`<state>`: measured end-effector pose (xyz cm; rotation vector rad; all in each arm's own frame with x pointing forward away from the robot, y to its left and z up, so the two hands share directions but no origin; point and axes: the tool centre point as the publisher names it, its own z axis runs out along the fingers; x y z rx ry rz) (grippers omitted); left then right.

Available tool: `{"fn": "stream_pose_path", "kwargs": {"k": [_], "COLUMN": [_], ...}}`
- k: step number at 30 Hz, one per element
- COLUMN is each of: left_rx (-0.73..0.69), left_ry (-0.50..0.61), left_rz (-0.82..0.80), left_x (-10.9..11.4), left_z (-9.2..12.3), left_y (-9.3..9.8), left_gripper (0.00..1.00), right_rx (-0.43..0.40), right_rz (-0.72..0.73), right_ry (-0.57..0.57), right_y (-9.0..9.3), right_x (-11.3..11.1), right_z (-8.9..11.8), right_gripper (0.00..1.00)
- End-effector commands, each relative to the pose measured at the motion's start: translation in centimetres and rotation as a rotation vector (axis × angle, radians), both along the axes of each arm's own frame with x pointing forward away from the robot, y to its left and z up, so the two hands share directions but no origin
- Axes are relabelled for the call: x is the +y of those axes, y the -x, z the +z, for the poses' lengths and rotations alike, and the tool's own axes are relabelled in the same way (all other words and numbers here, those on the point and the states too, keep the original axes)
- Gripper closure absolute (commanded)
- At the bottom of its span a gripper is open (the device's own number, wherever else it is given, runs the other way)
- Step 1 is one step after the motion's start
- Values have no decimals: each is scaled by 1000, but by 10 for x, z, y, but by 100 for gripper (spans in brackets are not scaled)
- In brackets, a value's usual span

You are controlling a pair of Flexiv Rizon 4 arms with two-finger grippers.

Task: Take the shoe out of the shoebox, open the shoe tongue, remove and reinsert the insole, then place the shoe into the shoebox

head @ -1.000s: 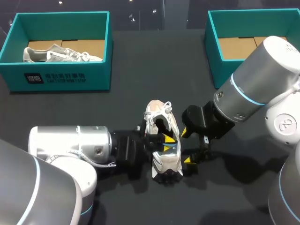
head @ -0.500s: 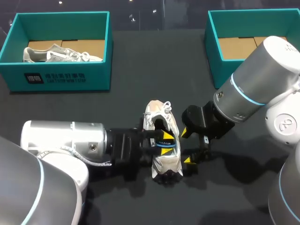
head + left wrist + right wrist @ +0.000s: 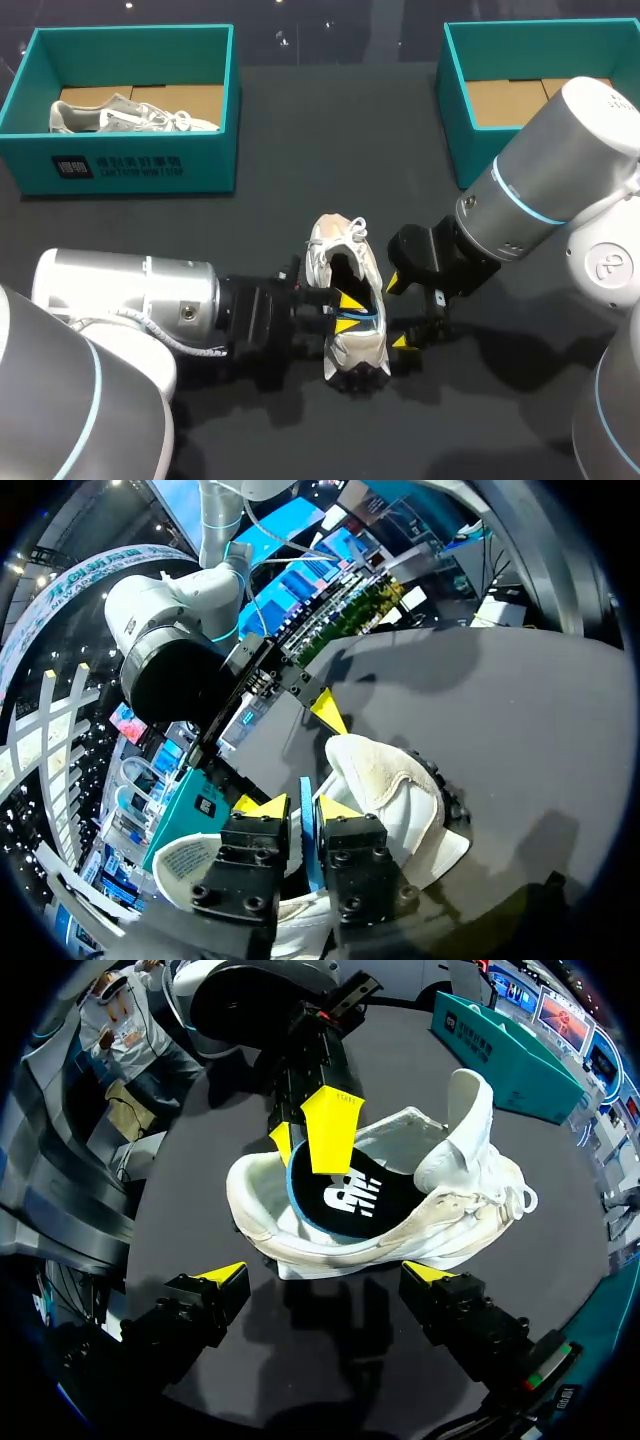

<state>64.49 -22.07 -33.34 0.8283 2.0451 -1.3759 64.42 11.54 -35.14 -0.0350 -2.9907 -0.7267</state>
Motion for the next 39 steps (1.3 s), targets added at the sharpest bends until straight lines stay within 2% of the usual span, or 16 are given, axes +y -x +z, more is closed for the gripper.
{"fn": "stream_pose_path", "kwargs": {"k": [1,7,12,22,24,27,31,39], "left_rx": [-10,-58,-35,19,20,24,39,68], "left_ry": [-39,-97,-112,-68,-67,-63,-67,-81], "left_rz": [-10,7,28,7,4,-8,-25,-56], "left_x": [-12,-17,-13,-4,-4,-4,-4,2], "left_z": [-6,-19,-26,-8,-5,0,2,9], "left_y": [-4,-12,-20,-13,-12,-10,-7,-4], "left_gripper": [100,100,100,100,85,79,72,69], "right_rx": [-3,-3,-3,-3,-3,-3,-3,-3], "right_rz": [-1,-1,-1,-1,-1,-1,-1,-1], "right_ry": [0,0,0,0,0,0,0,0], "right_y": [1,1,1,1,1,1,1,1], "right_x": [1,1,1,1,1,1,1,1], "right_z": [-1,-1,-1,-1,-1,-1,-1,-1], "right_gripper": [0,0,0,0,0,0,0,0]}}
